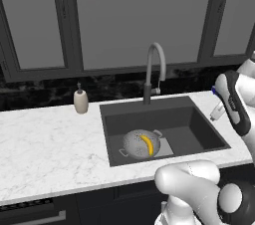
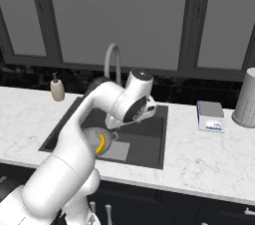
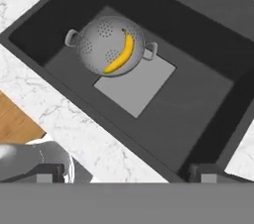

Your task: Put the colander in the sink, put the banana in the colander, and turn on the sink faucet and pour water over the colander.

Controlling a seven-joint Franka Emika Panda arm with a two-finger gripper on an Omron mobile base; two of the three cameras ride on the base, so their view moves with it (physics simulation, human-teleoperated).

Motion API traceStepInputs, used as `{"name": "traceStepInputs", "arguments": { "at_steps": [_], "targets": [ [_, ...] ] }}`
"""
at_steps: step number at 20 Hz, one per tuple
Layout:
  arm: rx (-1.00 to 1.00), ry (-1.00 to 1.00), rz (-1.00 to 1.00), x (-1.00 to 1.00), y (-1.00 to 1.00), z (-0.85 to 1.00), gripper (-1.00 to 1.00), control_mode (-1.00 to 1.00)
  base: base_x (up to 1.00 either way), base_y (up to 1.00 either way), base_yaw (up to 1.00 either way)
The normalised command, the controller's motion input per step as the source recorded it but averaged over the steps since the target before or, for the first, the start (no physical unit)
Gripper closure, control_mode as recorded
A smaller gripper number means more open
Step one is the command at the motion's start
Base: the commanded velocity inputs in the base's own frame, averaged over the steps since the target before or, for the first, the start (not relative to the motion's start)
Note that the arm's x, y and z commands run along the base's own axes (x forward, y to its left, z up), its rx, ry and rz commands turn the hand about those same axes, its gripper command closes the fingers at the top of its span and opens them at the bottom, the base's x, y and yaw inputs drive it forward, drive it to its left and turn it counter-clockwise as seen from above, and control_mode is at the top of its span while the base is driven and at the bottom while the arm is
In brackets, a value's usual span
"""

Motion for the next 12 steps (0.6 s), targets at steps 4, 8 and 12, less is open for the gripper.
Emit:
{"name": "traceStepInputs", "arguments": {
  "at_steps": [4,8,12],
  "targets": [
    [0.32,-0.01,0.08,0.51,0.00,0.18,-1.00,-1.00,0.00,0.00,0.00],
    [0.26,0.00,0.03,0.52,0.00,0.23,-1.00,-1.00,0.00,0.00,0.00],
    [0.16,-0.14,0.04,0.31,0.06,-0.05,-1.00,-1.00,0.00,0.00,0.00]
  ]
}}
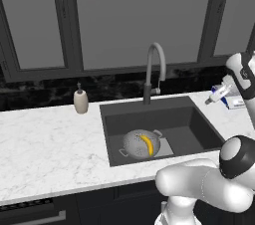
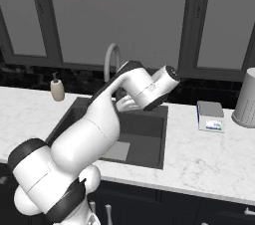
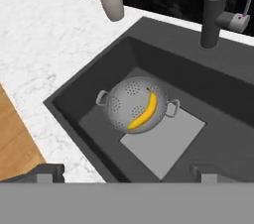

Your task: Put the colander in the sink, put the banana in the colander, and turn on the sink faucet and pour water over the colander.

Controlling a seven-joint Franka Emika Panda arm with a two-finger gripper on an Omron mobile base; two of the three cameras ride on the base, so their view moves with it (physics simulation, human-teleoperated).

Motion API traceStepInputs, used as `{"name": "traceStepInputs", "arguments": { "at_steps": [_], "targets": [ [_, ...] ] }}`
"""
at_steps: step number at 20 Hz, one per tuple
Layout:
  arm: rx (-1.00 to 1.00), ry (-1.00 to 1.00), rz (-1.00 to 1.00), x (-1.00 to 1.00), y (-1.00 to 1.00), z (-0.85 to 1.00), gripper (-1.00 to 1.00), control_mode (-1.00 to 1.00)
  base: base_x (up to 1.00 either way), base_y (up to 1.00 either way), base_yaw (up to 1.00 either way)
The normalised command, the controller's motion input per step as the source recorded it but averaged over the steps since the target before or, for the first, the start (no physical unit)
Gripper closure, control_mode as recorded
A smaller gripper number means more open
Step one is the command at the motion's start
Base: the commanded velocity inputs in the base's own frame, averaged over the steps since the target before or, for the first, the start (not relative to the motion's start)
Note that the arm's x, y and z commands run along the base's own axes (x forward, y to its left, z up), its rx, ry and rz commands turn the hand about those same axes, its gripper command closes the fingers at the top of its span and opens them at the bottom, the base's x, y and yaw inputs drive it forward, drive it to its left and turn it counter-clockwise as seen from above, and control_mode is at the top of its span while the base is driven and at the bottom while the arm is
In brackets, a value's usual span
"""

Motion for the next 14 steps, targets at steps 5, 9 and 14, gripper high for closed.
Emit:
{"name": "traceStepInputs", "arguments": {
  "at_steps": [5,9,14],
  "targets": [
    [0.14,-0.33,0.06,0.24,0.05,-0.01,-1.00,-1.00,0.00,0.00,0.00],
    [0.15,-0.37,0.05,0.28,0.02,0.00,-1.00,-1.00,0.00,0.00,0.00],
    [0.13,-0.26,0.01,0.41,0.00,0.00,-1.00,-1.00,0.00,0.00,0.00]
  ]
}}
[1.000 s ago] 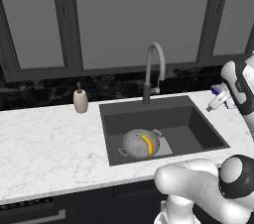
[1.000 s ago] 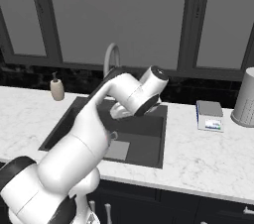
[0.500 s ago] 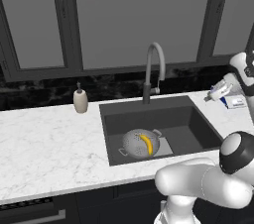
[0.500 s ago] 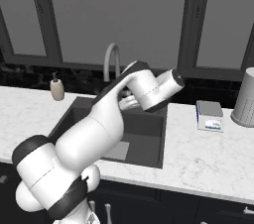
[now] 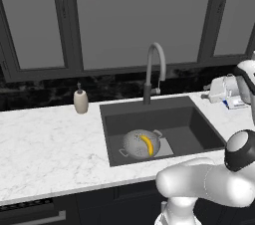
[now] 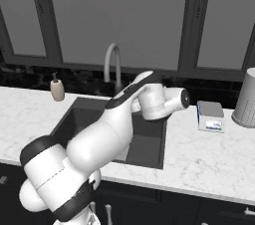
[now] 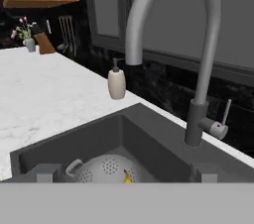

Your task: Put the colander in the sink, put the banana in the colander, and turn on the sink faucet and pour water over the colander.

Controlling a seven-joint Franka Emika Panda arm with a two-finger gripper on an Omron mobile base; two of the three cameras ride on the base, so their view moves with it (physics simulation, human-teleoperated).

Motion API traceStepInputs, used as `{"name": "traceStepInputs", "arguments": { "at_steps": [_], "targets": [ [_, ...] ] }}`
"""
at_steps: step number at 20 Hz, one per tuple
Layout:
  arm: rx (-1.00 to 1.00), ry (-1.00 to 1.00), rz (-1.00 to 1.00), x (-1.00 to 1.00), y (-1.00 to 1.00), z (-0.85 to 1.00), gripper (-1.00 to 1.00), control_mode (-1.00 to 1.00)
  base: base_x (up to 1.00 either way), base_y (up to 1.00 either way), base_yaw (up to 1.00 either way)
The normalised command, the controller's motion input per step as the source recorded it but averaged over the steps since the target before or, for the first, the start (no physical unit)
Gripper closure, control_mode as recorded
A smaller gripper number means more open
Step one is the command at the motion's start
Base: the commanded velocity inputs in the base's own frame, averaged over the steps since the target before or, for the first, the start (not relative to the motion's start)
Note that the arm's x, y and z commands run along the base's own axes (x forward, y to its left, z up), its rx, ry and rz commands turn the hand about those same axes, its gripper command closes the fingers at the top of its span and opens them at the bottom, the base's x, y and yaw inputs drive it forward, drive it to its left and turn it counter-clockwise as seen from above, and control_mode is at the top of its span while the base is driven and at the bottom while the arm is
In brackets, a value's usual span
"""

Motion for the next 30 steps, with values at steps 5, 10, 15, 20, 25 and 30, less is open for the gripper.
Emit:
{"name": "traceStepInputs", "arguments": {
  "at_steps": [5,10,15,20,25,30],
  "targets": [
    [0.17,-0.20,0.00,0.33,0.15,0.00,-1.00,-1.00,0.00,0.00,0.00],
    [0.20,-0.10,0.01,0.35,0.01,0.00,-1.00,-1.00,0.00,0.00,0.00],
    [0.18,-0.03,0.07,0.26,0.00,0.00,-1.00,-1.00,0.00,0.00,0.00],
    [0.13,-0.01,0.07,0.27,0.01,0.00,-1.00,-1.00,0.00,0.00,0.00],
    [0.06,0.00,0.03,0.38,0.11,-0.07,-1.00,-1.00,0.00,0.00,0.00],
    [0.01,0.00,0.03,0.34,0.14,-0.13,-1.00,-1.00,0.00,0.00,0.00]
  ]
}}
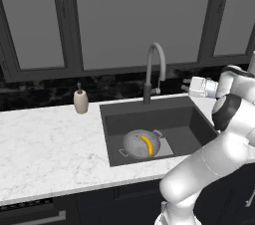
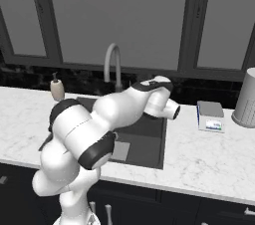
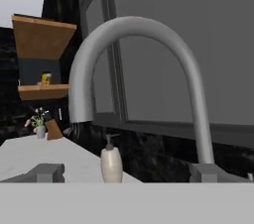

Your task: Put the colander in the sink, put the banana in the colander, and turn on the sink faucet and pour water over the colander.

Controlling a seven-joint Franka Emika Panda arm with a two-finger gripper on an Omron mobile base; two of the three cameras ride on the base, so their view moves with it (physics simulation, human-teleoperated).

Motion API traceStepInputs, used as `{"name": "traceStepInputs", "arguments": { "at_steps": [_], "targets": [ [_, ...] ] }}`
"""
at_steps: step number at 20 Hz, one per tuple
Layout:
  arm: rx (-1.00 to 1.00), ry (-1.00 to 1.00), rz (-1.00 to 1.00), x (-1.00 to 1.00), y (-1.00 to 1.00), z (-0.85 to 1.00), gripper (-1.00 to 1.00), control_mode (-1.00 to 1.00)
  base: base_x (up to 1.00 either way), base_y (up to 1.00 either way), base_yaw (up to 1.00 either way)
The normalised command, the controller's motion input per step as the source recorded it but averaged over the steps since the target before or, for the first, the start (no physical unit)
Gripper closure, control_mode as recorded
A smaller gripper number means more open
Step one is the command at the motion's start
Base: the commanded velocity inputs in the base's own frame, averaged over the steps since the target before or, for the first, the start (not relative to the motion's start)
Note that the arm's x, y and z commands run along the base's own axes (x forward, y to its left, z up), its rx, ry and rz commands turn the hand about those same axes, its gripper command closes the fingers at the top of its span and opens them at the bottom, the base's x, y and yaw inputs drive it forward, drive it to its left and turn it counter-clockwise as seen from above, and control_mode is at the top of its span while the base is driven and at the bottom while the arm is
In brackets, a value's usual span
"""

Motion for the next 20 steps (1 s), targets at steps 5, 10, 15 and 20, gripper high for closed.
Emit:
{"name": "traceStepInputs", "arguments": {
  "at_steps": [5,10,15,20],
  "targets": [
    [0.00,-0.03,0.05,0.19,0.02,-0.16,-1.00,-1.00,0.00,0.00,0.00],
    [0.00,-0.04,0.04,0.22,0.03,-0.07,-1.00,-1.00,0.00,0.00,0.00],
    [0.00,-0.04,0.05,0.13,0.00,-0.01,-1.00,-1.00,0.00,0.00,0.00],
    [0.00,-0.07,0.04,0.04,0.00,-0.01,-1.00,-1.00,0.00,0.00,0.00]
  ]
}}
